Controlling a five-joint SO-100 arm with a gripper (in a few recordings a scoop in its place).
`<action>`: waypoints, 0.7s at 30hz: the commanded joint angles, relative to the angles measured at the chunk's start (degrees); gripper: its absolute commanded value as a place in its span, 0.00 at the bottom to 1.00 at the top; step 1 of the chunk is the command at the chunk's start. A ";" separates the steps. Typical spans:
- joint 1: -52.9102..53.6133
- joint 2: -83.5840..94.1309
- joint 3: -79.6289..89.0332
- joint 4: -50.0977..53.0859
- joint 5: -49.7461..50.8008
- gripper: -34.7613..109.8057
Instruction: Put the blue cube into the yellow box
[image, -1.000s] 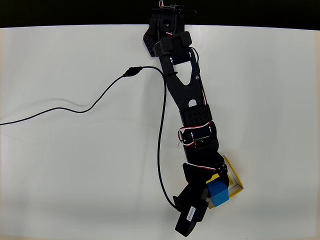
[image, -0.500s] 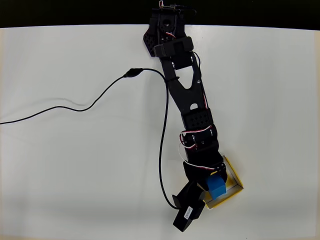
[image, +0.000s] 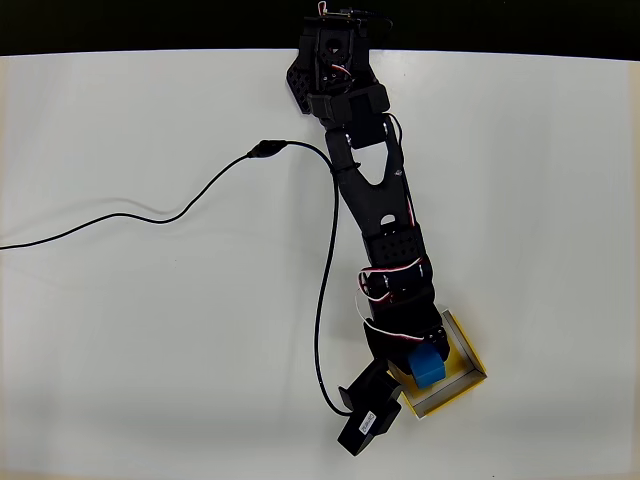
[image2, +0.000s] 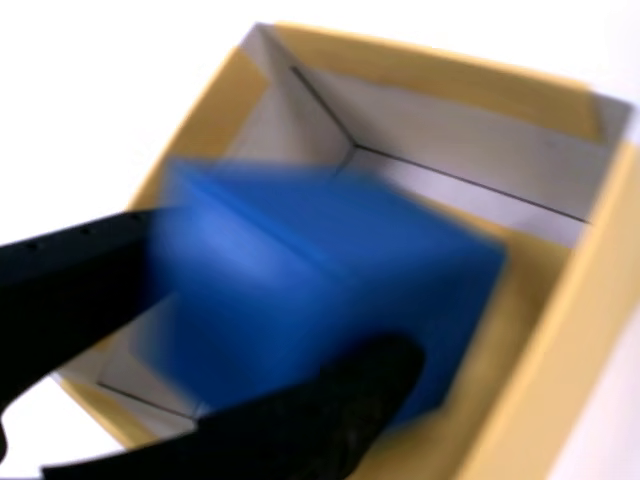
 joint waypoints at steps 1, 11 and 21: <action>0.18 3.60 -5.19 -0.44 -1.58 0.47; 1.05 10.37 -5.71 -3.34 -4.22 0.45; 4.22 32.70 8.00 -2.46 -8.88 0.32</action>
